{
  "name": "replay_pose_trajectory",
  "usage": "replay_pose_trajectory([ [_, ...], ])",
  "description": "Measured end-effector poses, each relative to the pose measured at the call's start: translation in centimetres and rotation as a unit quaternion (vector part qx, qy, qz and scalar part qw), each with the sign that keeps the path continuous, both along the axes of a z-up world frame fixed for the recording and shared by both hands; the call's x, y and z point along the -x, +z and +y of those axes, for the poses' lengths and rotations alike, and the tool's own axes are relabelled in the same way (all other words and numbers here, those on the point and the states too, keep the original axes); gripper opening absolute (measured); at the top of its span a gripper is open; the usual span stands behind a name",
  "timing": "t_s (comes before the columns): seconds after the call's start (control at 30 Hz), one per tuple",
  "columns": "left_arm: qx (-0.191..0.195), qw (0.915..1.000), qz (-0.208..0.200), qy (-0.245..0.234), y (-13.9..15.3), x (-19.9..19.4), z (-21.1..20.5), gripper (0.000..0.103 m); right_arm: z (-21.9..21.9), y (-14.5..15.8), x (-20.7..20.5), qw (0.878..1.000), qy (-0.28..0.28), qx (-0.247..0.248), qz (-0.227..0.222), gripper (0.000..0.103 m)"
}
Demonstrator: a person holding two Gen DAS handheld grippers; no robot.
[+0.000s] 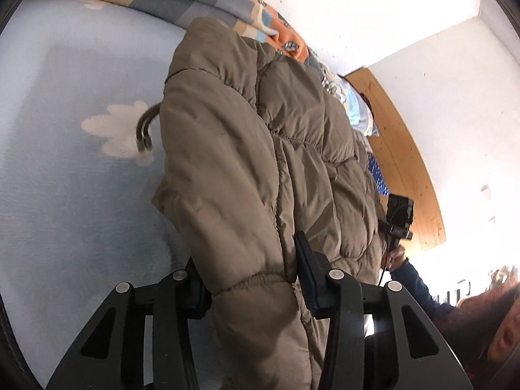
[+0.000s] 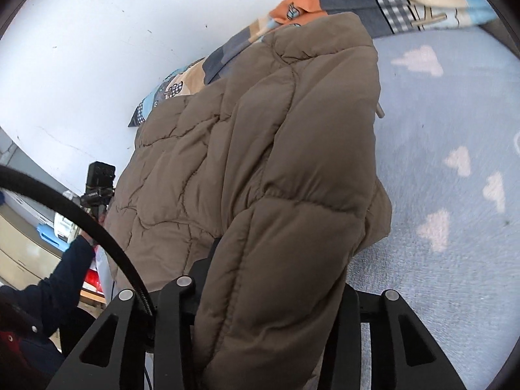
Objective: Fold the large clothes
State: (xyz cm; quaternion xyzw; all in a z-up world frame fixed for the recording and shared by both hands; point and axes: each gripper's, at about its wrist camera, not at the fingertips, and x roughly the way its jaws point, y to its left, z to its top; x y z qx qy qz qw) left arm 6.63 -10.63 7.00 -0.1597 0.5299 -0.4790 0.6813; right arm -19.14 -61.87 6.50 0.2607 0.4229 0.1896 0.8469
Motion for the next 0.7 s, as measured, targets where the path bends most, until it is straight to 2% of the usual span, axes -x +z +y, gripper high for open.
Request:
replay_pose_trajectory([
  [0.4,-0.002,1.0,-0.003,-0.004,2.2,2.0,-0.9,0.042,-1.6,1.7,1.8,1.0,0.008,0.01,-0.021,0.038],
  [0.7,-0.001,0.9997,-0.015,-0.021,3.2,3.4,-0.6,0.042,-1.1,5.0,3.6,0.999,0.022,0.023,-0.038,0.038],
])
